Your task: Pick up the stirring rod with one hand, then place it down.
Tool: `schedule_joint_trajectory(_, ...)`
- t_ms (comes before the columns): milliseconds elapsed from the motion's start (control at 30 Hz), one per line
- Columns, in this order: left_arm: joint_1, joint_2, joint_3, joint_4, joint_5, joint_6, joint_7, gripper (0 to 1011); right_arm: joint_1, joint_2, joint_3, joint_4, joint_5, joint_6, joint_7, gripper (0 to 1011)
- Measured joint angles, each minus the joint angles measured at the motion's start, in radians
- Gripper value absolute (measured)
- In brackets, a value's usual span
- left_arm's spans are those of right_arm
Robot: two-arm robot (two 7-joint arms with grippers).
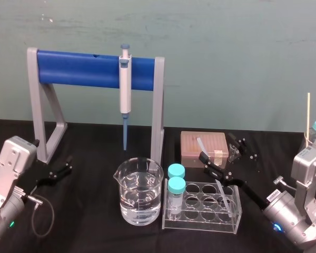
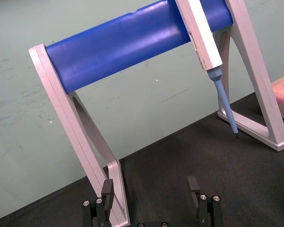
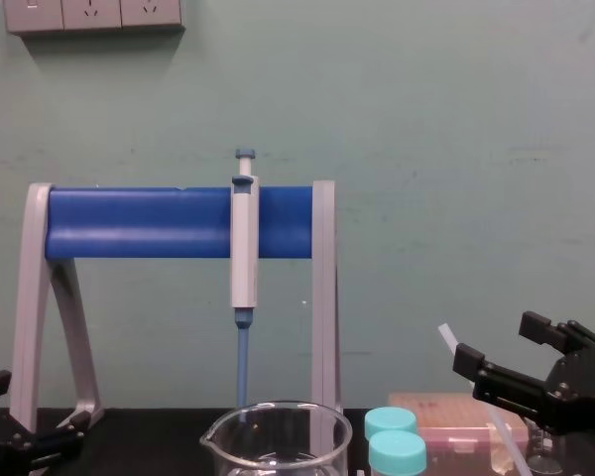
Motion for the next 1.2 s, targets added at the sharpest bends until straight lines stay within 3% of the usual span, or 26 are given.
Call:
schedule_joint_trajectory(300,0.000,0.000,0.000,0.000,0.000,0.000,0.000,1000,-0.011,-0.005,0.009,-0.019,-0.013,-0.007,-0.029,1003)
schedule_joint_trajectory(533,0.000,0.000,0.000,0.000,0.000,0.000,0.000,1000,-0.068,-0.041,0.063,-0.109,-0.104,-0.052,-0.169,1003)
schedule_joint_trajectory(667,0.000,0.000,0.000,0.000,0.000,0.000,0.000,1000,-0.093,-0.060,0.091,-0.150,-0.131,-0.038,-0.222,1003)
schedule_joint_trajectory(833,0.000,0.000,0.000,0.000,0.000,0.000,0.000,1000,-0.114,-0.082,0.123,-0.182,-0.142,0.044,-0.273,1003)
schedule_joint_trajectory(1033,0.000,0.000,0.000,0.000,0.000,0.000,0.000,1000,-0.124,-0.108,0.167,-0.191,-0.115,0.217,-0.318,1003)
schedule_joint_trajectory(1200,0.000,0.000,0.000,0.000,0.000,0.000,0.000,1000,-0.127,-0.108,0.173,-0.194,-0.116,0.289,-0.328,1003)
